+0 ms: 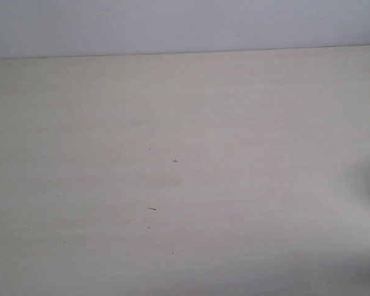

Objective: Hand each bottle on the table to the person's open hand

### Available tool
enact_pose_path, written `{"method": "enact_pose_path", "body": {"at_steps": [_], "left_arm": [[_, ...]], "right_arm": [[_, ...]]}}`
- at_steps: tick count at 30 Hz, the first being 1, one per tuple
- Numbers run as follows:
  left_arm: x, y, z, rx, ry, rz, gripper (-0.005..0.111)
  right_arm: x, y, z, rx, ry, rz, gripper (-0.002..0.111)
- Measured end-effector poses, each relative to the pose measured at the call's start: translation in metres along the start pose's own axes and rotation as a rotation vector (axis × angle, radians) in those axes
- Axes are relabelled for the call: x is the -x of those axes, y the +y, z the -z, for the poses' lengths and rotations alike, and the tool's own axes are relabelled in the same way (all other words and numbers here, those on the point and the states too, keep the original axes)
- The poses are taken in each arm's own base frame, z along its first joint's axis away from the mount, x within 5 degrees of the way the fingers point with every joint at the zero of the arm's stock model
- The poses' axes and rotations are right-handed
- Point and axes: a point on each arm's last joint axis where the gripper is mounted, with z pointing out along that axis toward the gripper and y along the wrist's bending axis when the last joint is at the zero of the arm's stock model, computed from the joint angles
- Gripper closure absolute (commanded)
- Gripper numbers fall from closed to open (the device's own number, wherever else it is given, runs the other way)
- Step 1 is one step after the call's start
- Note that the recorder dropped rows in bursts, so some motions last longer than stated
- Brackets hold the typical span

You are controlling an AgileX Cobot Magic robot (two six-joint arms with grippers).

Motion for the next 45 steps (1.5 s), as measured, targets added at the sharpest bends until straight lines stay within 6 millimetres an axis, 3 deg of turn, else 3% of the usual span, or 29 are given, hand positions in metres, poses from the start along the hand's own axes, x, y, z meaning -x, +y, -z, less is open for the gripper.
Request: {"method": "enact_pose_path", "body": {"at_steps": [12,31,45], "left_arm": [[-0.021,0.001,0.020,0.032,-0.096,-0.013,0.107],[-0.082,0.004,0.004,0.038,0.076,-0.003,0.107],[-0.083,0.005,0.003,0.045,0.055,-0.003,0.107]], "right_arm": [[0.000,0.000,0.000,0.000,0.002,-0.004,0.108],[0.000,0.000,0.000,0.000,0.002,-0.006,0.108],[0.000,0.000,0.000,0.000,0.002,-0.006,0.108]]}}
